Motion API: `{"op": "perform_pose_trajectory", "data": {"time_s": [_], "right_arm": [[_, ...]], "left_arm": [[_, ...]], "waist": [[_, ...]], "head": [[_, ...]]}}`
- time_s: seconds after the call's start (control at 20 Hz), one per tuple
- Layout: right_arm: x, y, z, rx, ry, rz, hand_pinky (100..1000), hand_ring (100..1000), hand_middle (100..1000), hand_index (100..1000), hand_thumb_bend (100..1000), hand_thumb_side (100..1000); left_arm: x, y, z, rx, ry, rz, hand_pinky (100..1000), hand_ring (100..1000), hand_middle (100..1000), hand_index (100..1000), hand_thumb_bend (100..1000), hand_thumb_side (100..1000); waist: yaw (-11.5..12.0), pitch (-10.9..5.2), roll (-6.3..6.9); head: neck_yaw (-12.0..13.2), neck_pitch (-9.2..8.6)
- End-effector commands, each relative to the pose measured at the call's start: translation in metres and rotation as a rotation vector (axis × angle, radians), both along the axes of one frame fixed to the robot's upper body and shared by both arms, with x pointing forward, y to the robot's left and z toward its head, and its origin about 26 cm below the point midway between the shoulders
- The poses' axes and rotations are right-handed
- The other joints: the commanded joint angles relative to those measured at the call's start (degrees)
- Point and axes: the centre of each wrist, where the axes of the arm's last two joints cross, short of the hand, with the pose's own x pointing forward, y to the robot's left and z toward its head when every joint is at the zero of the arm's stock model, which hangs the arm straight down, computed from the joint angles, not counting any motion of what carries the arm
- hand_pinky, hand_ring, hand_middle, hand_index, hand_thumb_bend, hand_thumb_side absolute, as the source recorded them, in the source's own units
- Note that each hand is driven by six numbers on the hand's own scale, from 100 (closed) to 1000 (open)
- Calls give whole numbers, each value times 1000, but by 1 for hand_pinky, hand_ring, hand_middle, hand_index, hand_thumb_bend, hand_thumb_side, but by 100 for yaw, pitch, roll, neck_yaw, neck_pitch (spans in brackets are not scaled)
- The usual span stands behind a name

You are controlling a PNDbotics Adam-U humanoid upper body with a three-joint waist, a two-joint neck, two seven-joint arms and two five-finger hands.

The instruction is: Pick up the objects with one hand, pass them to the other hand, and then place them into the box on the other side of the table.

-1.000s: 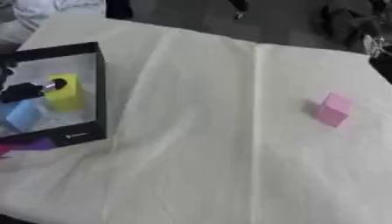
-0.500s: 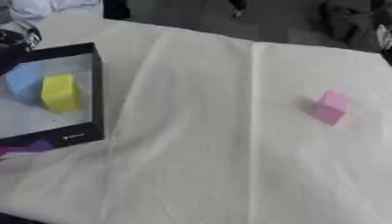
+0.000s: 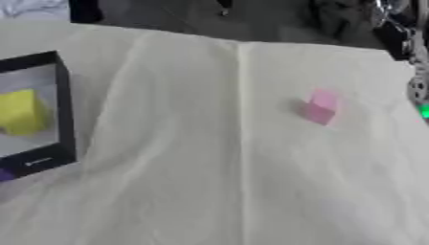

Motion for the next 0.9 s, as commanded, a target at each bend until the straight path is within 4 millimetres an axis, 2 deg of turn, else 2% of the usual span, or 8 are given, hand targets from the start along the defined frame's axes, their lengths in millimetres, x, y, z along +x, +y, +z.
{"op": "perform_pose_trajectory", "data": {"time_s": [0.05,0.2,0.4,0.5,0.7,0.9], "right_arm": [[10,-18,16,93,205,65,780,833,769,829,100,276],[23,-32,24,153,414,150,794,857,804,857,100,364],[44,-54,32,160,620,194,817,890,850,885,100,418],[54,-66,33,149,720,193,833,907,873,896,100,434],[71,-88,32,118,911,192,862,932,895,923,100,523],[81,-106,32,76,1085,192,880,943,908,934,100,572]], "left_arm": [[-22,-6,17,-11,-82,-63,767,694,771,843,100,817],[-36,-15,15,-35,-110,-125,770,704,787,859,100,832],[-50,-23,9,-74,-138,-185,774,711,806,881,105,874],[-53,-24,5,-91,-148,-206,777,718,816,893,144,908],[-53,-24,-7,-129,-159,-249,788,737,837,921,233,977],[-52,-24,-18,-193,-172,-278,794,743,844,935,286,1000]], "waist": [[14,-114,32],[34,-116,16],[81,-128,-13],[102,-133,-28],[134,-138,-56],[164,-139,-84]], "head": [[-215,-64],[-362,-71],[-496,-49],[-532,-28],[-592,13],[-670,52]]}}
